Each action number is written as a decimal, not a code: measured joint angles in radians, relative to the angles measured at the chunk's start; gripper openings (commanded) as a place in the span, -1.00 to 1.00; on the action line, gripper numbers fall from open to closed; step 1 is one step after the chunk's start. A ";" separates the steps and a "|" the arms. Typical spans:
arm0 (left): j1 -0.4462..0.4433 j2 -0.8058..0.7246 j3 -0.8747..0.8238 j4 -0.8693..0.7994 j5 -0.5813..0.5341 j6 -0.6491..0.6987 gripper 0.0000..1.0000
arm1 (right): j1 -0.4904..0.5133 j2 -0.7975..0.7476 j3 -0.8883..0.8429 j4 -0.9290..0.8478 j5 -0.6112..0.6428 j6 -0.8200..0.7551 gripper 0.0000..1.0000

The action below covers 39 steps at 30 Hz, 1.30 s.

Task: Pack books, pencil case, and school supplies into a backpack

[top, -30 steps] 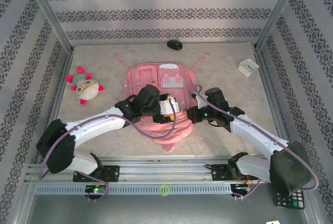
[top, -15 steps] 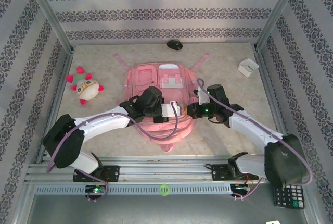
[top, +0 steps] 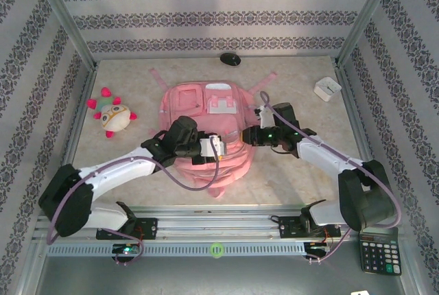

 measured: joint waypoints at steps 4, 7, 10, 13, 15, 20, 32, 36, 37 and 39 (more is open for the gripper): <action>-0.005 -0.075 0.008 -0.016 -0.169 -0.299 0.56 | -0.032 -0.137 -0.005 -0.079 0.106 0.001 0.04; 0.013 -0.101 0.080 -0.122 -0.340 -0.542 0.59 | 0.005 -0.257 -0.001 -0.129 0.167 0.018 0.11; 0.069 -0.137 0.108 -0.203 -0.454 -0.736 0.65 | 0.074 -0.266 0.039 -0.182 0.222 0.019 0.13; 0.151 -0.196 0.073 -0.247 -0.506 -0.893 0.66 | 0.116 -0.179 0.092 -0.200 0.242 0.018 0.11; 0.203 -0.234 0.021 -0.248 -0.512 -0.969 0.63 | 0.126 -0.099 0.117 -0.199 0.240 0.018 0.06; 0.264 -0.206 -0.106 -0.202 -0.473 -1.077 0.48 | 0.156 0.080 0.129 -0.183 0.246 0.027 -0.18; 0.248 0.253 -0.085 0.150 -0.313 -1.172 -0.10 | 0.076 0.156 -0.061 0.124 0.245 0.142 -0.33; 0.198 0.324 -0.040 0.219 -0.333 -1.202 -0.06 | 0.017 0.126 -0.092 0.143 0.265 0.156 -0.31; 0.185 0.339 -0.027 0.225 -0.336 -1.208 -0.04 | 0.005 0.116 -0.100 0.143 0.272 0.157 -0.31; 0.164 0.368 0.004 0.228 -0.350 -1.217 -0.02 | -0.022 0.101 -0.112 0.142 0.278 0.156 -0.30</action>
